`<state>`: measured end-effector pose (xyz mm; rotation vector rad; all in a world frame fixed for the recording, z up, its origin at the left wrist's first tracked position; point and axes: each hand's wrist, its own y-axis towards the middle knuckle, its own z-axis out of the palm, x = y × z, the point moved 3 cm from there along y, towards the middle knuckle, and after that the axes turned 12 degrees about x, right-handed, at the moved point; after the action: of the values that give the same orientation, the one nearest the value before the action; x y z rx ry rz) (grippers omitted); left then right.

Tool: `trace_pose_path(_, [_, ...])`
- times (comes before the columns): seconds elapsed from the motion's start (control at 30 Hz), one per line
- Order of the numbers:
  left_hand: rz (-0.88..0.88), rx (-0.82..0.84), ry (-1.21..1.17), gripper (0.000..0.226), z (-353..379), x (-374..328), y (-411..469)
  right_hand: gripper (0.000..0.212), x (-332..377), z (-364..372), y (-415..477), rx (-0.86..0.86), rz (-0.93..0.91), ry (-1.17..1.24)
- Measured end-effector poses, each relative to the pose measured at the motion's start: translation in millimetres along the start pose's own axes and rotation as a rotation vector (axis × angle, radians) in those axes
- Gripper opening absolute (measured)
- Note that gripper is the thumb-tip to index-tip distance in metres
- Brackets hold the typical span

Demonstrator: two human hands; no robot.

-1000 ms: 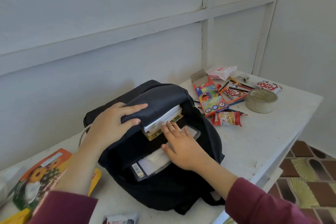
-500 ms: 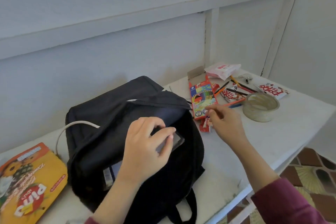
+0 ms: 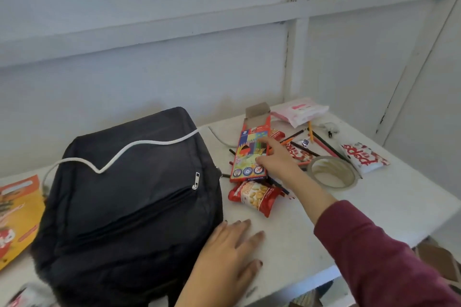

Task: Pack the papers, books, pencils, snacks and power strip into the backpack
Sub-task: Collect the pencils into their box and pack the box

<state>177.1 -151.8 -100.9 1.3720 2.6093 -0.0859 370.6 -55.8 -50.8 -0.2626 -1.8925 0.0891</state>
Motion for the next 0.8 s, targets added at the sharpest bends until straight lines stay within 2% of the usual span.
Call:
trace_pose_path(0.07, [-0.059, -0.075, -0.057, 0.044, 0.6, -3.2, -3.3, 0.051, -1.6, -7.9, -1.9, 0.030, 0.000, 0.096])
trace_pose_path(0.23, [-0.224, -0.535, -0.450, 0.029, -15.2, -18.1, 4.2, 0.049, -7.4, -25.7, -30.5, 0.125, -0.057, 0.266])
trace_pose_path(0.33, [-0.317, -0.676, -0.567, 0.028, -28.7, -29.6, 15.8, 0.056, -15.8, -32.1, -57.6, 0.196, -0.140, 0.320])
trace_pose_path(0.4, [-0.354, -0.668, -0.657, 0.036, -33.4, -32.1, 27.6, 0.065, -22.0, -35.3, -74.4, 0.242, -0.193, 0.333])
trace_pose_path(0.47, [-0.358, -0.571, -0.692, 0.055, -38.0, -36.3, 39.7, 0.070, -27.2, -38.4, -87.9, 0.281, -0.242, 0.370])
trace_pose_path(0.63, [-0.345, -0.248, -0.448, 0.109, -43.4, -57.9, 60.9, 0.080, -34.0, -46.6, -111.7, 0.317, -0.259, 0.428])
trace_pose_path(0.67, [-0.346, -0.231, -0.440, 0.113, -43.2, -61.8, 64.6, 0.081, -34.6, -47.8, -114.6, 0.316, -0.264, 0.417])
trace_pose_path(0.8, [-0.271, -0.278, -0.396, 0.096, -46.0, -74.2, 73.7, 0.075, -36.2, -52.4, -119.9, 0.286, -0.294, 0.416])
